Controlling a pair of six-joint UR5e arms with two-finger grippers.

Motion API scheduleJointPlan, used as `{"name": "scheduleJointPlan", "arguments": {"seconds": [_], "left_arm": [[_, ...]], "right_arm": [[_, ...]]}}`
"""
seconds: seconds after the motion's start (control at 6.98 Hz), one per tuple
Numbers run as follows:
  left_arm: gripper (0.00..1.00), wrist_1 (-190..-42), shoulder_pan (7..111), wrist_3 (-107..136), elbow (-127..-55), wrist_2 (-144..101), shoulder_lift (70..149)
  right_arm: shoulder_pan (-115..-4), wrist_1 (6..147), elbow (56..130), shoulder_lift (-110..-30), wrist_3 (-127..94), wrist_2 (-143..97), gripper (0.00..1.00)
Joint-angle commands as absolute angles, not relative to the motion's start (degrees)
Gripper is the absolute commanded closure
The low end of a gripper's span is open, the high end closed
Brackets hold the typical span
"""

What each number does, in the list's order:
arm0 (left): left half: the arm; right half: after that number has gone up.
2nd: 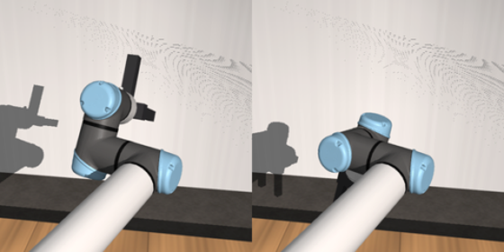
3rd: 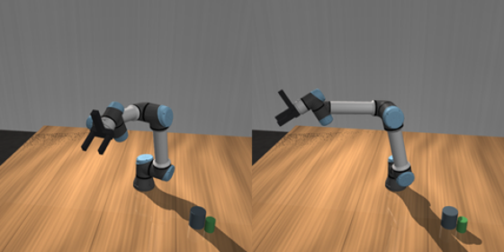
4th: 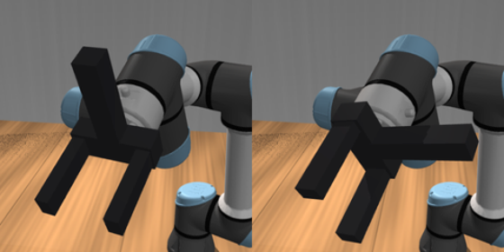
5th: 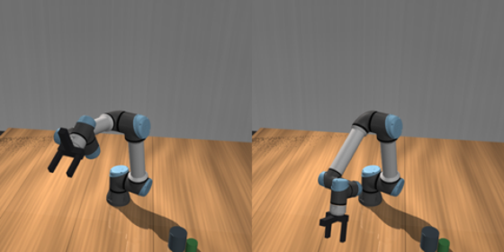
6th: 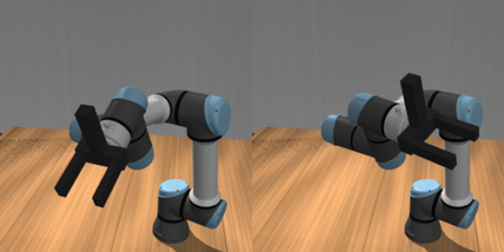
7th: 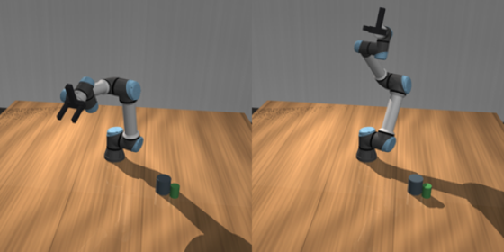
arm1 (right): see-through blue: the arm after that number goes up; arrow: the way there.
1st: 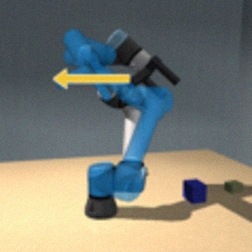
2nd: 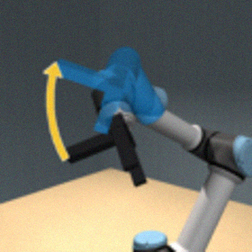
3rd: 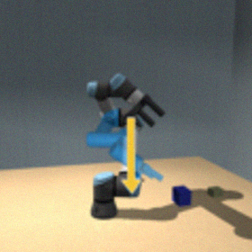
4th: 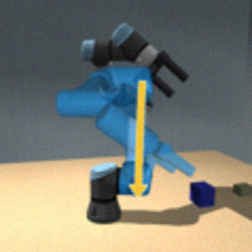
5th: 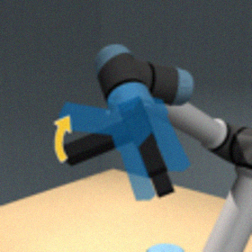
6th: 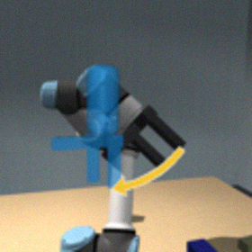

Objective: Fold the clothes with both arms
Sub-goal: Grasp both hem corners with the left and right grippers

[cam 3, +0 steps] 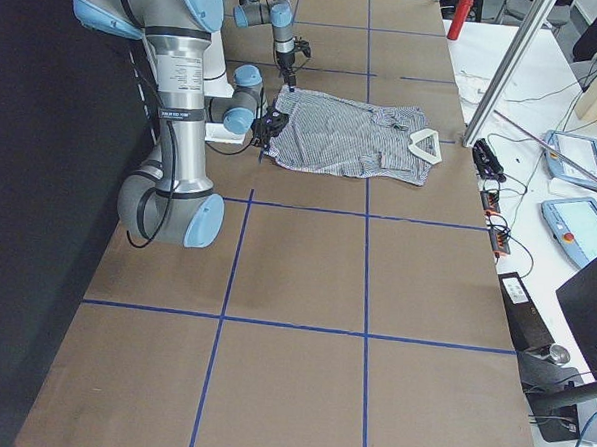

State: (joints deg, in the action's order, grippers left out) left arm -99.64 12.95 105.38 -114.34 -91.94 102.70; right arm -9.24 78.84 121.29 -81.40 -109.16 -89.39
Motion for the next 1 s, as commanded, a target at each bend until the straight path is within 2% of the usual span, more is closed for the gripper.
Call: {"name": "scheduleJointPlan", "arguments": {"seconds": [0.0,0.14,0.29,0.43,0.57,0.72,0.86], "left_arm": [[0.26,-99.58,11.95,105.38,-114.35,-91.93,102.57],[0.35,-99.58,11.26,105.55,-114.35,-91.93,102.48],[0.56,-99.58,11.16,106.08,-114.52,-91.93,102.48],[0.73,-99.58,11.08,106.08,-114.52,-91.93,102.48],[0.96,-99.58,11.16,105.91,-114.61,-91.93,102.48],[1.00,-99.49,11.16,105.39,-114.96,-91.93,102.48],[1.00,-99.49,11.16,105.29,-115.05,-91.93,102.48]], "right_arm": [[-9.32,78.84,121.29,-81.39,-109.16,-89.38,1.00],[-9.40,78.84,121.29,-81.39,-109.16,-89.38,1.00],[-9.40,78.92,121.29,-81.39,-109.16,-89.38,1.00],[-9.40,78.93,121.38,-81.39,-109.16,-89.38,1.00],[-9.40,78.93,121.38,-81.39,-109.16,-89.38,1.00],[-9.40,78.93,121.29,-81.39,-109.16,-89.38,1.00],[-9.40,78.93,121.38,-81.39,-109.16,-89.38,1.00]]}}
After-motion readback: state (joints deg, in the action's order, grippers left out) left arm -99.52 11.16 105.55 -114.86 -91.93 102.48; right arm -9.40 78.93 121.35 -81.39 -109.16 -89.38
